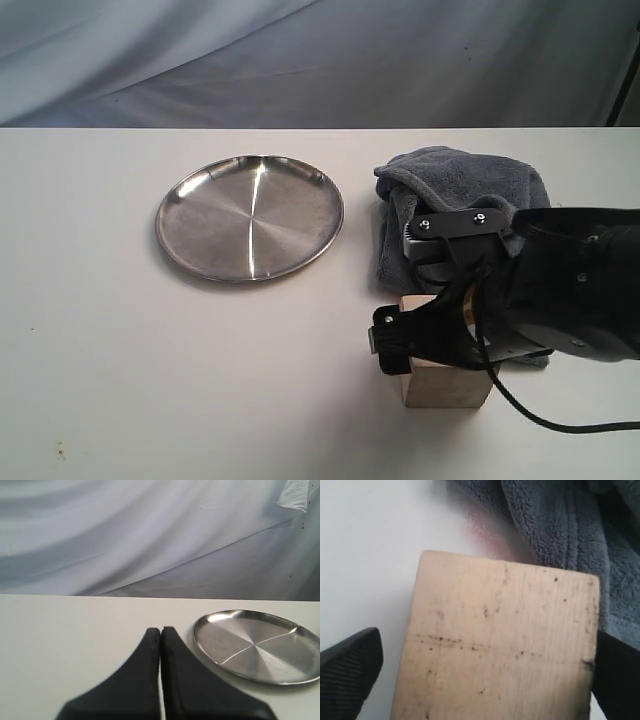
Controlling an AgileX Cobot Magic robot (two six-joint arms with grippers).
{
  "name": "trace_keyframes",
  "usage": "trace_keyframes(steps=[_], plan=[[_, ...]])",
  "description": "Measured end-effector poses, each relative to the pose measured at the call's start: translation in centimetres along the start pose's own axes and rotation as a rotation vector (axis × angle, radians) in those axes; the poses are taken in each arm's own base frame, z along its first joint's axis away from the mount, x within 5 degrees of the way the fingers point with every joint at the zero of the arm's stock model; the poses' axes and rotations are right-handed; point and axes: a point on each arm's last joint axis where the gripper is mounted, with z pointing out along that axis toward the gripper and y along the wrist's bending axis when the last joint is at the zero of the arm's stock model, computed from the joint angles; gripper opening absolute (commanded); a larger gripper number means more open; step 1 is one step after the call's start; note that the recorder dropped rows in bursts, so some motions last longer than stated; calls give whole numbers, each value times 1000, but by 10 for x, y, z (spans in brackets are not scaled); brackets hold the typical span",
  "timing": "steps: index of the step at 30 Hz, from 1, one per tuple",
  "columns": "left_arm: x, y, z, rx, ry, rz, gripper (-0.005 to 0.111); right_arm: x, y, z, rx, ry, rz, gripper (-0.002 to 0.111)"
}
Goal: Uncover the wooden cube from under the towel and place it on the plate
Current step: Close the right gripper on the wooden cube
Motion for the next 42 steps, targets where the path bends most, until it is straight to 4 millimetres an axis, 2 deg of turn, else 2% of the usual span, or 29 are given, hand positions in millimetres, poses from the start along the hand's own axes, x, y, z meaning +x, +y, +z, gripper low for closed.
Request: trace_keyframes(steps=[13, 19, 26, 42], plan=[[0, 0, 0, 0, 0, 0, 1, 2, 4, 4, -8, 6, -3, 100], [0, 0, 0, 0, 0, 0, 1, 2, 4, 4, -9, 6, 3, 93], [0, 0, 0, 0, 0, 0, 1, 2, 4, 4, -10, 8, 8, 92], [0, 0, 0, 0, 0, 0, 1, 2, 4, 4, -12, 11, 15, 79]])
